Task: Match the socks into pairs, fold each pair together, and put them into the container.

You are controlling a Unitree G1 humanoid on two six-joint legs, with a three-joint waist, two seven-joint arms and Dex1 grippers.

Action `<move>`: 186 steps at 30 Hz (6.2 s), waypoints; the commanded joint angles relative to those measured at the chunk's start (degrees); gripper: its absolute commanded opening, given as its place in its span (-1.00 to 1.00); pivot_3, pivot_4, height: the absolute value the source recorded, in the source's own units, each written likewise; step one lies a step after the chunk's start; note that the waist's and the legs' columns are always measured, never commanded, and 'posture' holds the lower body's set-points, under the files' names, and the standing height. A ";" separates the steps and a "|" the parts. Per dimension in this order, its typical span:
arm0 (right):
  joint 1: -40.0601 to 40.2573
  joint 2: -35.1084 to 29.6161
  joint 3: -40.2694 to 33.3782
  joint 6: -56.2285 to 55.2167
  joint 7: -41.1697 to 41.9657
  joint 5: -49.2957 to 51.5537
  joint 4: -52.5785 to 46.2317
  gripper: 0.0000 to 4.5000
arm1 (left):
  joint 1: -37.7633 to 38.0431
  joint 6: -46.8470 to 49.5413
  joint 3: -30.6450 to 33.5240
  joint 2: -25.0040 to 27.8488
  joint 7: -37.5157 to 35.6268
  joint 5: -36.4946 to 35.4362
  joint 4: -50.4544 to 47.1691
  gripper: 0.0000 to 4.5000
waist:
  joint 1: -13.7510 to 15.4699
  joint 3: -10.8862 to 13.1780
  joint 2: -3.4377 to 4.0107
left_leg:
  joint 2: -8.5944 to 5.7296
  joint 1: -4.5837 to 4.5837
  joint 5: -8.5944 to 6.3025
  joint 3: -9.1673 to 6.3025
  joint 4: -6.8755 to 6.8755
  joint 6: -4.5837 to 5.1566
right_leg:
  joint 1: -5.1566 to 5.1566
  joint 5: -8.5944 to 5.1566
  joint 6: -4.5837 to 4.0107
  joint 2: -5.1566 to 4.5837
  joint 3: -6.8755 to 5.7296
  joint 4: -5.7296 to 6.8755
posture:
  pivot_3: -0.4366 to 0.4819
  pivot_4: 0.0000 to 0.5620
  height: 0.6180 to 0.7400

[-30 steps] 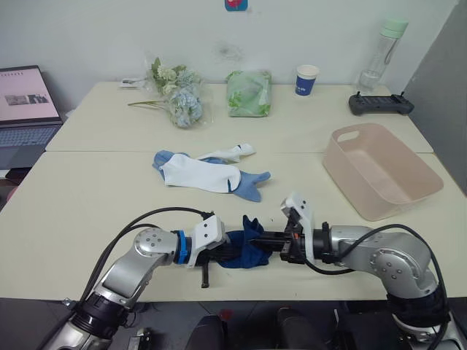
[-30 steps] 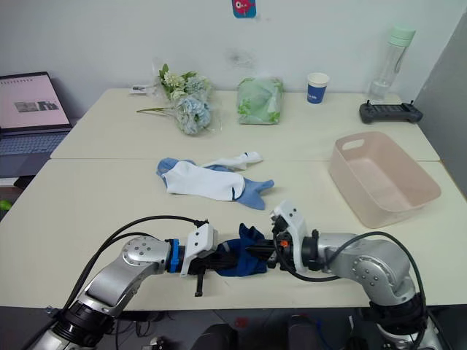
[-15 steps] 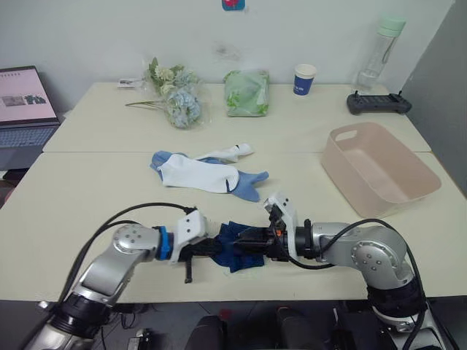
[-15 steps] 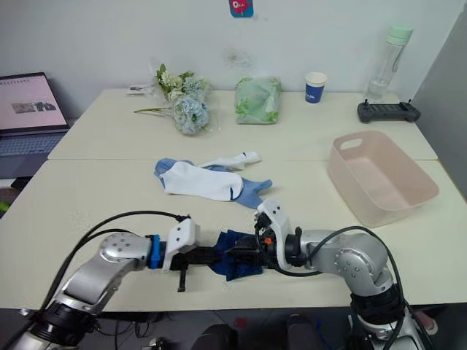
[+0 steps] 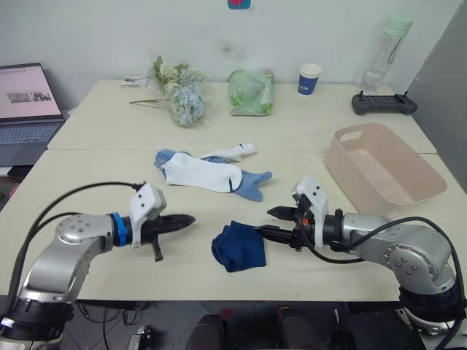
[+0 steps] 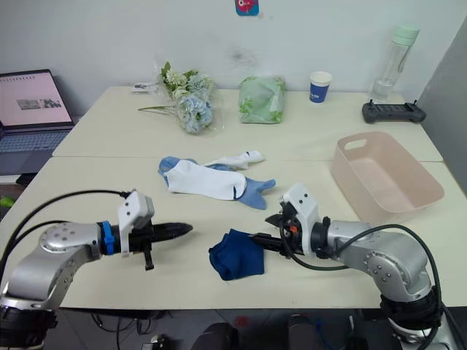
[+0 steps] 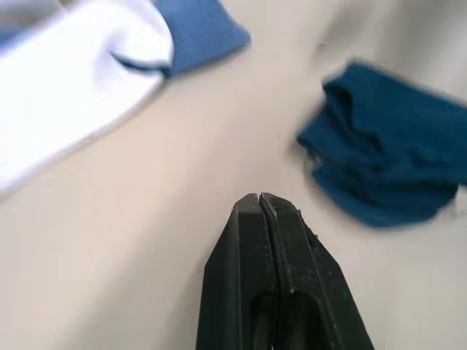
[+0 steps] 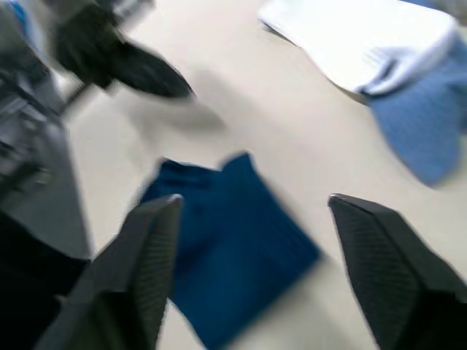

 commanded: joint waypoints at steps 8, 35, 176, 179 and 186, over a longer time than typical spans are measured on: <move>-0.77 2.72 15.96 -16.04 4.93 -17.42 10.79 -0.98 | -5.75 -5.14 -16.24 -2.94 -5.09 5.20 -6.44 -1.00 | -0.09 0.03 -0.01 | 0.04 0.03 0.00 0.00 -0.02 0.00 | 0.01 0.01 -0.01 0.02 0.01 0.03 | -0.05 -0.47 1.00; 0.05 1.44 15.86 -21.91 16.69 -22.71 8.00 -0.98 | -11.50 -5.22 -18.05 -4.50 -4.59 7.10 1.56 -1.00 | -0.25 0.26 -0.15 | 0.01 0.06 0.00 -0.02 0.04 0.00 | 0.01 0.01 -0.01 0.11 -0.02 0.13 | -0.05 -0.47 1.00; -19.33 -33.33 -17.50 -42.00 39.72 -37.43 25.48 0.37 | -31.04 11.92 -4.53 -7.46 3.60 -1.57 1.05 1.00 | -0.51 0.87 -0.14 | 0.09 -0.02 0.19 0.29 0.12 -0.32 | -0.25 0.04 -0.03 -0.03 0.26 0.31 | -0.05 -0.47 1.00; -16.38 -27.43 -17.46 -37.85 36.36 -34.11 19.84 0.37 | -23.79 11.57 1.65 -1.56 2.05 -3.76 -0.15 1.00 | -0.13 0.87 -0.14 | 0.14 -0.05 0.19 0.19 0.10 -0.33 | -0.25 0.04 -0.03 0.00 0.17 0.29 | -0.05 -0.47 1.00; -6.52 -9.57 -10.21 -36.14 22.07 -34.88 7.60 0.37 | 0.07 6.66 17.09 0.33 5.34 -3.11 -1.61 1.00 | 0.42 0.87 -0.17 | 0.02 -0.22 0.17 0.17 0.11 -0.30 | -0.31 0.04 -0.03 -0.20 0.16 0.18 | -0.05 -0.47 1.00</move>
